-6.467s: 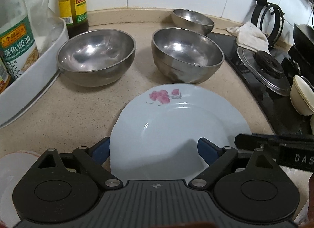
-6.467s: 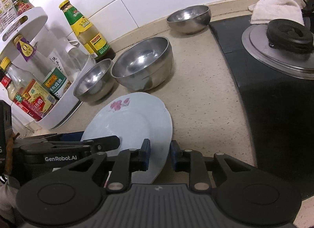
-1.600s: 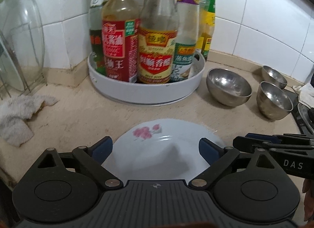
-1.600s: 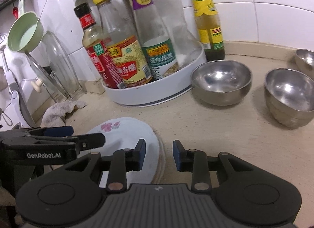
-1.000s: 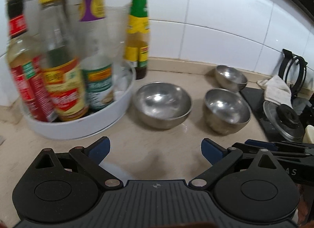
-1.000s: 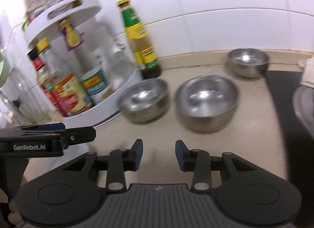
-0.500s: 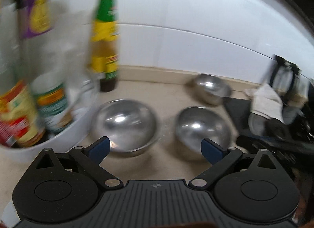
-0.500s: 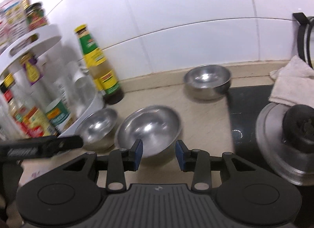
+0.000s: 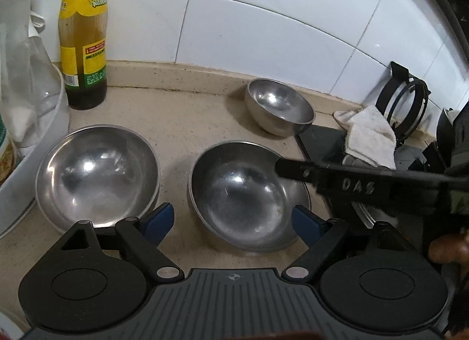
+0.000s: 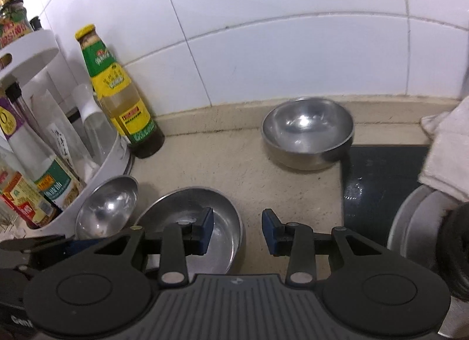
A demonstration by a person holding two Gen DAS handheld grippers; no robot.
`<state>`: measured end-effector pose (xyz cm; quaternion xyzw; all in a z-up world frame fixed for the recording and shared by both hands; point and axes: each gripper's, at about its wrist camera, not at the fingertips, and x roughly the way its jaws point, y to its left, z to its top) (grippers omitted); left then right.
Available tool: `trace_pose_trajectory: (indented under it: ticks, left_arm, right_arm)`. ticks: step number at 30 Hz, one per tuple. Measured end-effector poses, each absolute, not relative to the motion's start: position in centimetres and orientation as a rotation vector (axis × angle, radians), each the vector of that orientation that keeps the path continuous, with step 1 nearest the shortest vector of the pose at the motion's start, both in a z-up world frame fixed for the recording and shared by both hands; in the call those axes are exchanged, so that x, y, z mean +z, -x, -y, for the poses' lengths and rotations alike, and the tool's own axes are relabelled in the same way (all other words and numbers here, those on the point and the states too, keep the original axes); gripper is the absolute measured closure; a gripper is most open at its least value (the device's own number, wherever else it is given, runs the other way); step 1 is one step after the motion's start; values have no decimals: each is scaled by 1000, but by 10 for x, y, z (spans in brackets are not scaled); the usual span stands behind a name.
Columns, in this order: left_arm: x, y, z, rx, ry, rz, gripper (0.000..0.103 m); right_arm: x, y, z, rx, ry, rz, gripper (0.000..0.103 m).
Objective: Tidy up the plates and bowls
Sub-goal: 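Move the right gripper to the large steel bowl and grasp its rim, then lift the large steel bowl by its rim with the right gripper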
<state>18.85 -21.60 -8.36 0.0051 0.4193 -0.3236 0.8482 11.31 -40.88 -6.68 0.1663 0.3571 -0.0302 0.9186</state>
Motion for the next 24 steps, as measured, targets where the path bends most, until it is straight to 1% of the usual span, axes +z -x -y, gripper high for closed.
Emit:
trace_pose_trajectory:
  ticks: [2, 4, 5, 6, 7, 9, 12, 24]
  left_arm:
    - [-86, -193, 219, -682, -16, -887, 12]
    - [-91, -197, 224, -689, -30, -895, 16]
    - [-95, -199, 227, -693, -34, -909, 22]
    - [-97, -200, 228, -701, -35, -919, 25]
    - [-100, -200, 229, -698, -44, -922, 27]
    - [-103, -198, 229, -704, -59, -928, 32]
    - [-103, -192, 227, -724, -60, -946, 34]
    - [-104, -149, 204, -798, -102, -979, 35]
  right_arm:
    - [-75, -122, 409, -56, -349, -757, 68]
    - [-82, -128, 410, -46, -348, -781, 69]
    - [-85, -131, 410, -39, -351, -794, 76]
    - [-87, -133, 410, -27, -356, -809, 83]
    - [-89, -134, 409, -9, -360, -824, 88]
    - [-92, -132, 409, -2, -353, -838, 88]
    - [-92, -123, 410, 11, -370, -853, 88]
    - [-93, -66, 414, 57, -502, -933, 88]
